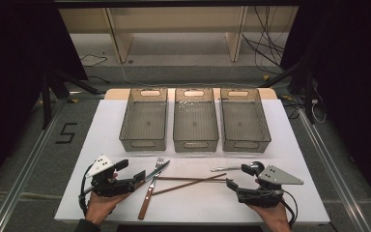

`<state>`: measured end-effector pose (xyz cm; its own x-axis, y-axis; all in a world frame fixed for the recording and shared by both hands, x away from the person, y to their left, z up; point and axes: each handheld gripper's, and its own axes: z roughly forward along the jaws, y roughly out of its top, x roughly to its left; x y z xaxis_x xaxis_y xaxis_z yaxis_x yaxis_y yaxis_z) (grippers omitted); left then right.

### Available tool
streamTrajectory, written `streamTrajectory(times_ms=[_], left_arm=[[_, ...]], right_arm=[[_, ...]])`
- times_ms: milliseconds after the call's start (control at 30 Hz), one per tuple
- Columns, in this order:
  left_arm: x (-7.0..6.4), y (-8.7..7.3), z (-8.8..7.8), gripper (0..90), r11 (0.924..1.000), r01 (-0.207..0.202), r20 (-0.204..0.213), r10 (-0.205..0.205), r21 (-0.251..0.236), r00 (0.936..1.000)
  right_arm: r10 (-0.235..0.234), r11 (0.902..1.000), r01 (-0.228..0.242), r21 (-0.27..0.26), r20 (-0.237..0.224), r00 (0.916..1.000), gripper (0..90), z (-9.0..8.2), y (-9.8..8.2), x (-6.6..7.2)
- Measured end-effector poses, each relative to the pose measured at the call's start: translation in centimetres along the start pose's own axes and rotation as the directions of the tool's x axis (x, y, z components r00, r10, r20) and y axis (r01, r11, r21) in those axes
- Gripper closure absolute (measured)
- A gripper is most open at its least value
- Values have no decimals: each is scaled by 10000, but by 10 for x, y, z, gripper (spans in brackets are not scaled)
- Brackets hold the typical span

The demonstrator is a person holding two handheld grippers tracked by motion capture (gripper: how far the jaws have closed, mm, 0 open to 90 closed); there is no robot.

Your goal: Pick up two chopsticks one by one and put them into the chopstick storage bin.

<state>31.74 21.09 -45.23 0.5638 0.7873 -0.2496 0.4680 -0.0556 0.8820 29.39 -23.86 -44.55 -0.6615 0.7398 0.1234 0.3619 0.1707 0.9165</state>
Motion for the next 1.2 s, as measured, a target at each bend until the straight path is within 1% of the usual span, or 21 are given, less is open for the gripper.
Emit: streamTrajectory(times_ms=[600, 667, 733, 800, 900, 933, 967, 1000, 1033, 1067, 1100, 1133, 1167, 1200], left_arm=[[0, 0, -1, 151, 10000, 37, -28, -37, 6, 10000], [1, 0, -1, 151, 10000, 42, -32, -42, 11, 10000], [1, 1, -1, 151, 10000, 24, -40, -24, 9, 10000], [1, 1, -1, 151, 10000, 75, -61, -75, -10, 10000], [1, 1, -1, 151, 10000, 79, -71, -79, -19, 9999], [1, 1, -1, 151, 10000, 67, -70, -67, -30, 10000], [1, 1, -1, 151, 10000, 64, -70, -64, -53, 10000], [1, 1, -1, 151, 10000, 55, -65, -55, -49, 10000], [1, 1, -1, 151, 10000, 39, -63, -39, -34, 10000], [1, 1, -1, 151, 10000, 35, -63, -35, -35, 10000], [1, 1, -1, 151, 10000, 28, -64, -29, -38, 10000], [1, 2, -1, 151, 10000, 9, -72, -9, -34, 10000], [1, 2, -1, 151, 10000, 18, -80, -18, -43, 10000], [1, 2, -1, 151, 10000, 30, -82, -31, -50, 10000]], right_arm=[[-64, 9999, 66, 106, -175, 9998, 253, 1, 1, 1], [-176, 9997, 180, 194, -200, 9996, 255, 1, 3, 0], [-301, 9987, 316, 391, -383, 9988, 255, 3, 5, 0], [-618, 9960, 640, 631, -369, 9974, 258, 5, 9, 2], [-991, 9893, 1046, 1016, -575, 9934, 269, 9, 18, 3], [-1087, 9867, 1157, 1138, -656, 9919, 275, 11, 21, 3], [-1087, 9867, 1157, 1138, -656, 9919, 275, 11, 21, 3], [-1182, 9832, 1281, 1300, -808, 9897, 280, 14, 25, 4], [-1466, 9712, 1611, 1757, -927, 9848, 304, 21, 33, 5], [-1582, 9619, 1782, 2075, -1091, 9814, 311, 26, 36, 6], [-1789, 9510, 2039, 2324, -1242, 9760, 318, 30, 39, 7], [-1789, 9510, 2039, 2324, -1242, 9760, 318, 30, 39, 7], [-2021, 9399, 2294, 2531, -1295, 9708, 336, 35, 42, 9], [-2216, 9198, 2591, 2947, -1549, 9628, 380, 44, 45, 10]])
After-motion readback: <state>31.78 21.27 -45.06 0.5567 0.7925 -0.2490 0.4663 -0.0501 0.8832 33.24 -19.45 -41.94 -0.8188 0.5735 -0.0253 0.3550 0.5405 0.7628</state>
